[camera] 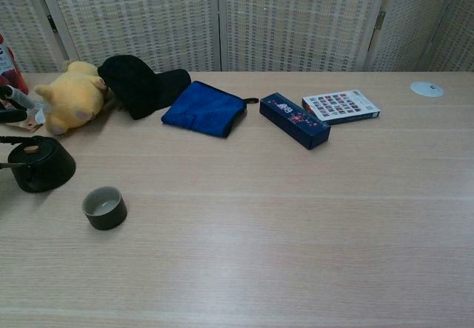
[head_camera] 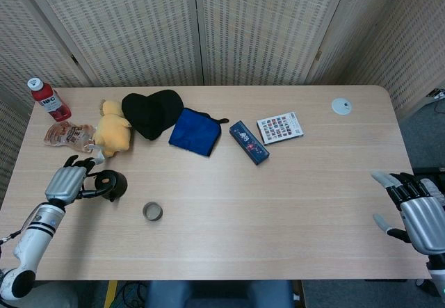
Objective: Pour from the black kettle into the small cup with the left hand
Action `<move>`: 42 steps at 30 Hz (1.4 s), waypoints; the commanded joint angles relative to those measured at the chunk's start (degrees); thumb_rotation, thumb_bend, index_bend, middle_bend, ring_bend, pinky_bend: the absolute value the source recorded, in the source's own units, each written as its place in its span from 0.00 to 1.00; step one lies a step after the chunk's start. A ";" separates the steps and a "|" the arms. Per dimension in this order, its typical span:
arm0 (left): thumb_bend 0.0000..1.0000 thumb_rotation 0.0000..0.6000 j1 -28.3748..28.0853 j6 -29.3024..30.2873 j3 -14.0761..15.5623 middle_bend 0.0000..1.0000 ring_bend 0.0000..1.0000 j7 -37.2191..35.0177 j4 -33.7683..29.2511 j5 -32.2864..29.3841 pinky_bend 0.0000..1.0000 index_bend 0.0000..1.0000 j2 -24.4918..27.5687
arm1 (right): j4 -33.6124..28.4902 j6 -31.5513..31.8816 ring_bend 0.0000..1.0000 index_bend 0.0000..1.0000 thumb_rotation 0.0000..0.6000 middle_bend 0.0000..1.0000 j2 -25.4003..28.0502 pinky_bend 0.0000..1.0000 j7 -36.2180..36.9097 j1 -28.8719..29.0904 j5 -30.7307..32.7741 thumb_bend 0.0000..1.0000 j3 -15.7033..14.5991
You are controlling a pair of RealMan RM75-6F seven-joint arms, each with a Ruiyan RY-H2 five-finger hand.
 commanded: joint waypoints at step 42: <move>0.02 0.00 -6.05 1.54 9.74 0.36 0.36 19.35 -10.59 -26.03 0.00 0.37 4.91 | 0.73 -2.03 0.17 0.16 1.00 0.21 -1.13 0.17 0.04 1.29 2.18 0.24 0.28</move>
